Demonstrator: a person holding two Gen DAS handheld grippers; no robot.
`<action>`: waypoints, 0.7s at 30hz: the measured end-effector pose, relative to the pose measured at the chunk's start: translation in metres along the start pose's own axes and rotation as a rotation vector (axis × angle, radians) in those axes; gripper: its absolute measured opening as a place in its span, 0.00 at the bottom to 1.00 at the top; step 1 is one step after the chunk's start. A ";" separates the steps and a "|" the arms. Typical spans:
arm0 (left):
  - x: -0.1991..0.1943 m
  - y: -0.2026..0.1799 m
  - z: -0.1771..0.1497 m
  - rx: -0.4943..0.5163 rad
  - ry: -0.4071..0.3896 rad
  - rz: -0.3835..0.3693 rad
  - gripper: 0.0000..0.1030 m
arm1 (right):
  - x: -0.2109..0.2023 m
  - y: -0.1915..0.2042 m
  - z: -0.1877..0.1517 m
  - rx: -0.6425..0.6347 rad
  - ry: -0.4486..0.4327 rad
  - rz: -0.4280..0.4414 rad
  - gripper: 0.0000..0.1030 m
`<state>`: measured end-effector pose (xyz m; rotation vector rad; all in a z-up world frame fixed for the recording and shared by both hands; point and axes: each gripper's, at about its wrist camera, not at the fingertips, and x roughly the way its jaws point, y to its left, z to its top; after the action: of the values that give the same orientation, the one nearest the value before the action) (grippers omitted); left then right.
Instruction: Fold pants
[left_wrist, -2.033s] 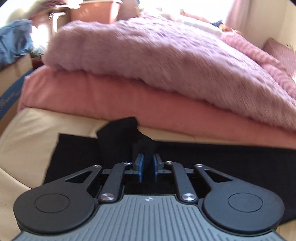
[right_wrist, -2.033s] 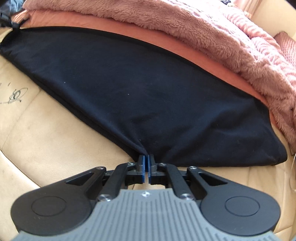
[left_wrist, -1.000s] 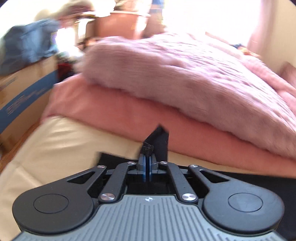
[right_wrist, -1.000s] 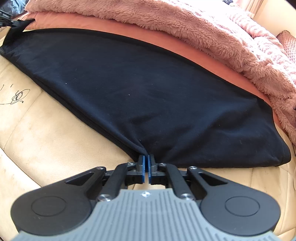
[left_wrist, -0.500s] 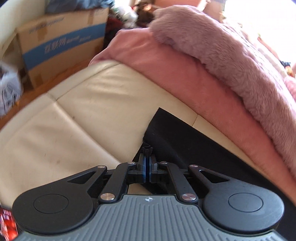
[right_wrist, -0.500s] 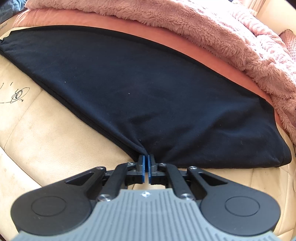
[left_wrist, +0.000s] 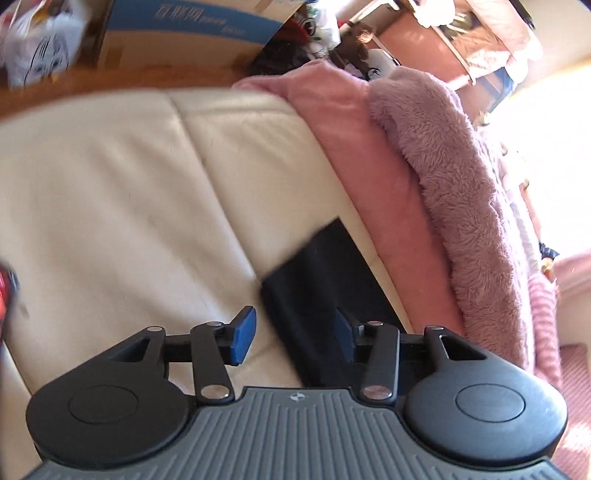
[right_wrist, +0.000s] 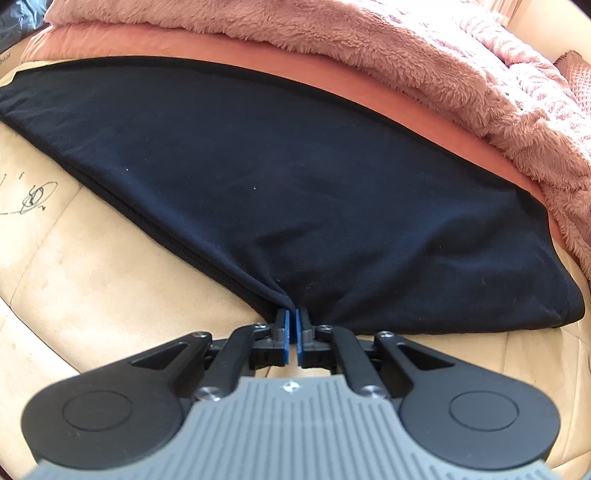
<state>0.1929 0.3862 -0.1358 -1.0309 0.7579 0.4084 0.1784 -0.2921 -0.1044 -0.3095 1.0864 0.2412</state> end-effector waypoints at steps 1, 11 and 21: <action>0.003 0.000 -0.004 -0.013 -0.001 0.003 0.52 | -0.002 -0.002 -0.001 0.007 -0.008 0.007 0.00; 0.014 -0.002 -0.016 -0.019 -0.071 0.021 0.50 | -0.053 -0.022 -0.004 0.107 -0.083 0.035 0.06; 0.017 0.005 -0.019 -0.030 -0.164 0.040 0.12 | -0.007 -0.024 0.020 0.304 -0.130 0.140 0.02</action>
<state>0.1939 0.3711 -0.1570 -0.9986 0.6274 0.5337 0.2002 -0.3074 -0.0859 0.0545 0.9997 0.2138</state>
